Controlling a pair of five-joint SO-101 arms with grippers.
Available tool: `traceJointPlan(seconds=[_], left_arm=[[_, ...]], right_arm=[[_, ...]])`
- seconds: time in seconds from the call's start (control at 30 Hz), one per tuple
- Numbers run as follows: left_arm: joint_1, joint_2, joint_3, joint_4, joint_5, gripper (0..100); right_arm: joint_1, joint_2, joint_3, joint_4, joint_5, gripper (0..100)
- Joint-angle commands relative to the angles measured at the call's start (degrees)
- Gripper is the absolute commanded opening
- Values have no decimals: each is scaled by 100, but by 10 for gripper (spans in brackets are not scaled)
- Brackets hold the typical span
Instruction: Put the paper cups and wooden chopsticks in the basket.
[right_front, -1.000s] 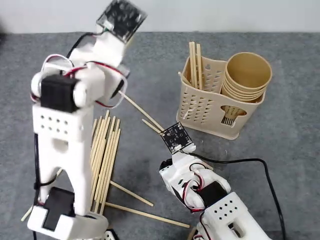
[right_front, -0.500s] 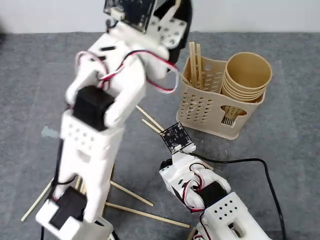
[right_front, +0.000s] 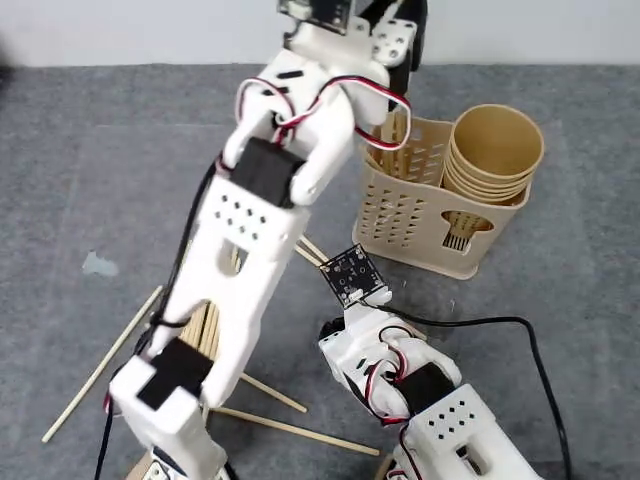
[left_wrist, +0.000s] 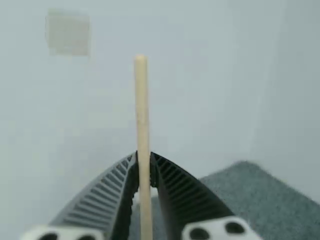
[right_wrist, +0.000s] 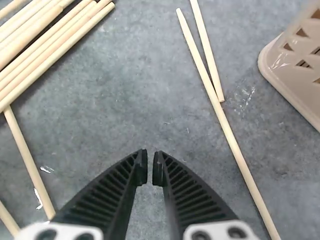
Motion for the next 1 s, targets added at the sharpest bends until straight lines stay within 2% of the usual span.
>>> traceJointPlan(seconds=[0.0, 0.1, 0.2, 0.27, 0.4, 0.6, 0.73, 0.87, 0.97], left_arm=[[53, 62, -31, -132, 70, 15], [105, 149, -31, -132, 167, 15], [149, 176, -31, -62, 642, 17], [211, 132, -31, 141, 756, 50], [255, 114, -207, 721, 756, 145], [-9, 114, -1059, 1785, 721, 152], [-343, 114, -1912, 2673, 721, 152], [-870, 123, -2835, 3982, 712, 150], [-1301, 176, -3336, 5073, 229, 107]], right_arm=[[-40, -136, -44, -136, 62, 39], [-40, -136, -44, -136, 62, 39], [-40, -136, -44, -136, 62, 39], [-40, -136, -44, -136, 62, 40], [-40, -136, -44, -136, 70, 40], [-40, -136, -44, -136, 70, 40], [-40, -136, -44, -136, 70, 41], [-40, -171, -44, -136, 70, 43], [-40, -171, -53, -136, 70, 43]])
